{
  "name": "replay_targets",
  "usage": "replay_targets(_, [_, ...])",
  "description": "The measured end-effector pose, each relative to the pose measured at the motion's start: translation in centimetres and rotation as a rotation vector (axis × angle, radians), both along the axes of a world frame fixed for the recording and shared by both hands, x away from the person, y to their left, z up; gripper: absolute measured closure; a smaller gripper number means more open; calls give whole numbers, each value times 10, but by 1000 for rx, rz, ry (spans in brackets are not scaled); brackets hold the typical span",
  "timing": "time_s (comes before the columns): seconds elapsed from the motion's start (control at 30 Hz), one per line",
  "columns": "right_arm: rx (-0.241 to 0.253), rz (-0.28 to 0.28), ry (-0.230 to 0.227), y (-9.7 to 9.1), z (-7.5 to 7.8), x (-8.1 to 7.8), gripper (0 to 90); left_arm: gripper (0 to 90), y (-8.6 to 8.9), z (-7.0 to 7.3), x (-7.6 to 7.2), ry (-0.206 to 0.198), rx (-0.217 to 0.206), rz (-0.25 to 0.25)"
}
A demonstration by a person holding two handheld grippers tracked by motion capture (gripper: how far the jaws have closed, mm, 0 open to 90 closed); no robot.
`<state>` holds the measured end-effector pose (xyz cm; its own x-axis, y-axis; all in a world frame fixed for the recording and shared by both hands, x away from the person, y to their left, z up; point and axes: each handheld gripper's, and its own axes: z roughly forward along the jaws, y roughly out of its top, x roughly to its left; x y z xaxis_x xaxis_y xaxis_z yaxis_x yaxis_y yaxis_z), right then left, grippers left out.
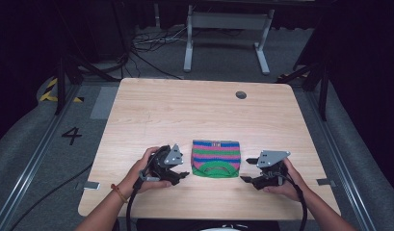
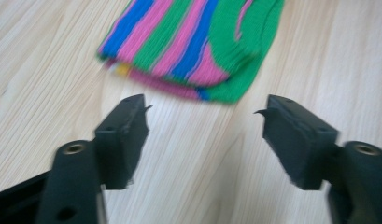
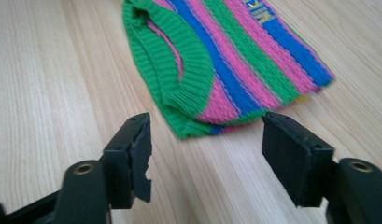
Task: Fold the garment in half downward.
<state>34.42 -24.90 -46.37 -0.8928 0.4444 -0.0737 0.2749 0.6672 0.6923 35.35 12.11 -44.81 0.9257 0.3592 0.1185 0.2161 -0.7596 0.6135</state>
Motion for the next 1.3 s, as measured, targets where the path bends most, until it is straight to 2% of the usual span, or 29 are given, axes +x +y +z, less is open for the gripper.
replay_targets(0.17, [6, -43, -8, -13, 2, -2, 275, 251, 13, 0, -5, -12, 13, 28])
replay_targets(0.23, [-6, -67, -15, -21, 2, -4, 269, 244, 20, 0, -9, -36, 39, 45])
replay_targets(0.33, [-14, -86, -13, -32, 2, -7, 267, 235, 30, 1, -12, -54, 44, 84])
replay_targets(0.53, [-30, -124, -11, -51, 1, -11, 268, 233, 45, 0, -16, -64, 56, 120])
replay_targets(0.83, [-38, -184, -21, -77, 0, -18, 268, 234, 63, -4, -18, -54, 62, 154])
replay_targets(0.87, [-42, -202, -24, -85, 0, -19, 265, 233, 64, -5, -18, -48, 59, 160])
replay_targets(1.03, [-34, -233, -24, -99, -2, -21, 265, 233, 72, -9, -19, -27, 41, 180])
replay_targets(1.3, [-16, -261, -23, -122, -10, -24, 264, 227, 92, -16, -25, -8, 17, 223])
